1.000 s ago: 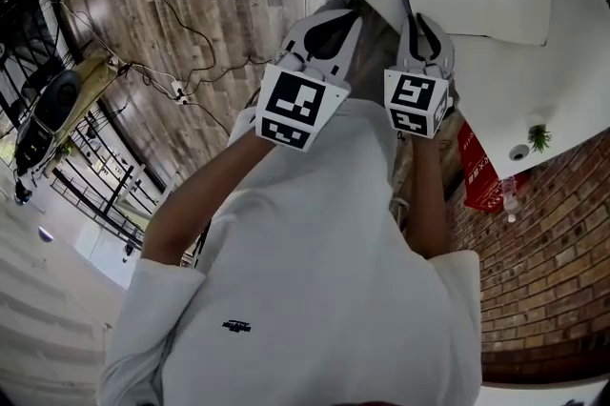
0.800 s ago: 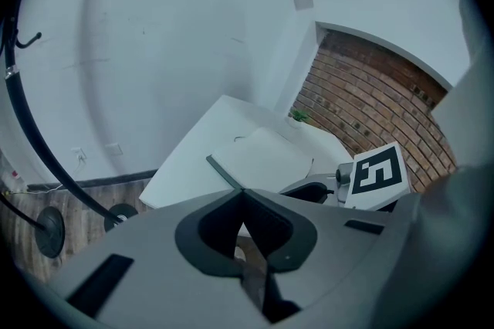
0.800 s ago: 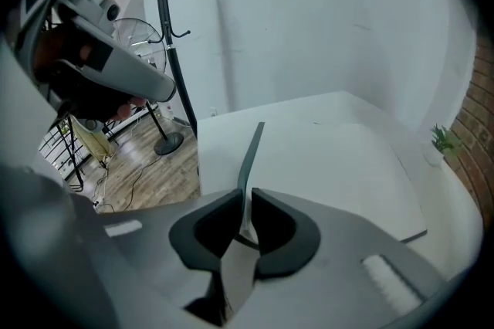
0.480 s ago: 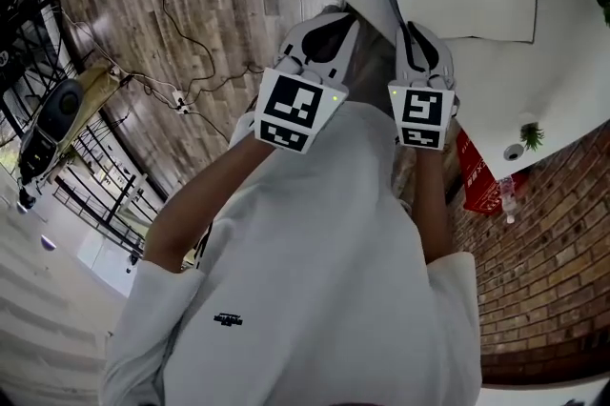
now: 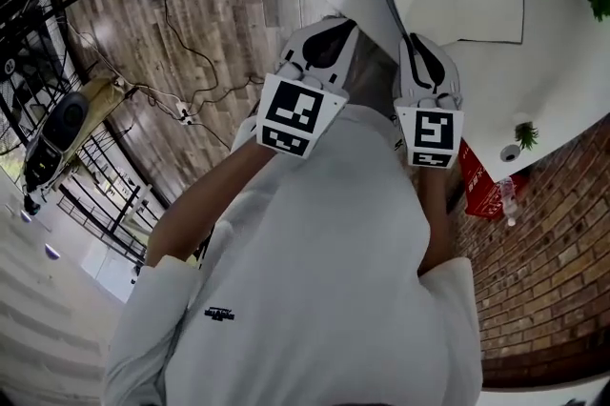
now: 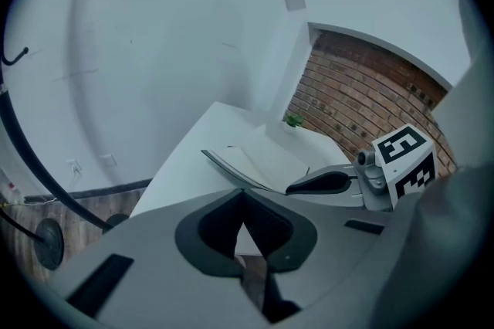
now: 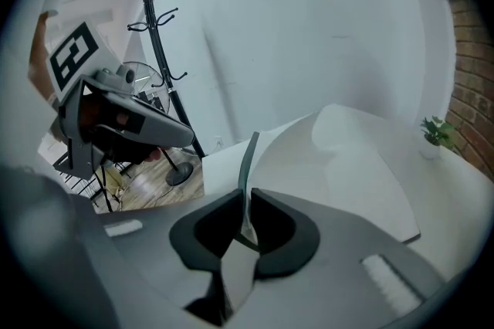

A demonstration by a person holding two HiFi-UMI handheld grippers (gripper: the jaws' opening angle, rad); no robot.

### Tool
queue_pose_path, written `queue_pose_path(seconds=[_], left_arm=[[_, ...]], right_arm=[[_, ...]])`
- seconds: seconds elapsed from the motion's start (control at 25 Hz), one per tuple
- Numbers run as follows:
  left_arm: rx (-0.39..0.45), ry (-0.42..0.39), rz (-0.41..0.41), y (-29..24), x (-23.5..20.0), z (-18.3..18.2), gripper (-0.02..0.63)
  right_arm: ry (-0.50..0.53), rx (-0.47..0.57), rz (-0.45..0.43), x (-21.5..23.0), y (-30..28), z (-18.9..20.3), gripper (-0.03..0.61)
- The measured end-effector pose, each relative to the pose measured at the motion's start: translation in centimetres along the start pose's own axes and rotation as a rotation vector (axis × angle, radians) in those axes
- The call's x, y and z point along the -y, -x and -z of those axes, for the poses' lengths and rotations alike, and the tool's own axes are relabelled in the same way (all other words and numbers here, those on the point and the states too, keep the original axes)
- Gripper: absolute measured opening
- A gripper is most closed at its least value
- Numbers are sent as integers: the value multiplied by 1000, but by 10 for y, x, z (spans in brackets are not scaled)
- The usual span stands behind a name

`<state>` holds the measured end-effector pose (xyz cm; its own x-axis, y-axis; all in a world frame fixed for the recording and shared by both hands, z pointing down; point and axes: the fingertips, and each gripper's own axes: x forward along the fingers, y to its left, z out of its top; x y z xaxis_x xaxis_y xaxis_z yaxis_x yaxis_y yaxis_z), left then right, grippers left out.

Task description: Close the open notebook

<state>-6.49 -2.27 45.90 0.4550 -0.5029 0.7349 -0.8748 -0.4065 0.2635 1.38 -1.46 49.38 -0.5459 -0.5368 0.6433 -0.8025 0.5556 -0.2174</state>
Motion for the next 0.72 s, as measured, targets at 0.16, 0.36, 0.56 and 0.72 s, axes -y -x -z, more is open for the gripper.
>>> queue_pose_path(seconds=[0.16,0.36,0.56,0.72], left_arm=[[-1,-17,16,-2,8,-5,5],[-1,-43,33,-5,17,-14,5],[7,-78,53,-14,27,-28,5],[8,-93,65,-21,37,-37,5]], right_arm=[[-36,34,10,8,10,-11,43],[-85,70,32,21,26,-18,43],[-115,115,55,37,38,-29,43],[-109,133,78,51,48,-35,43]])
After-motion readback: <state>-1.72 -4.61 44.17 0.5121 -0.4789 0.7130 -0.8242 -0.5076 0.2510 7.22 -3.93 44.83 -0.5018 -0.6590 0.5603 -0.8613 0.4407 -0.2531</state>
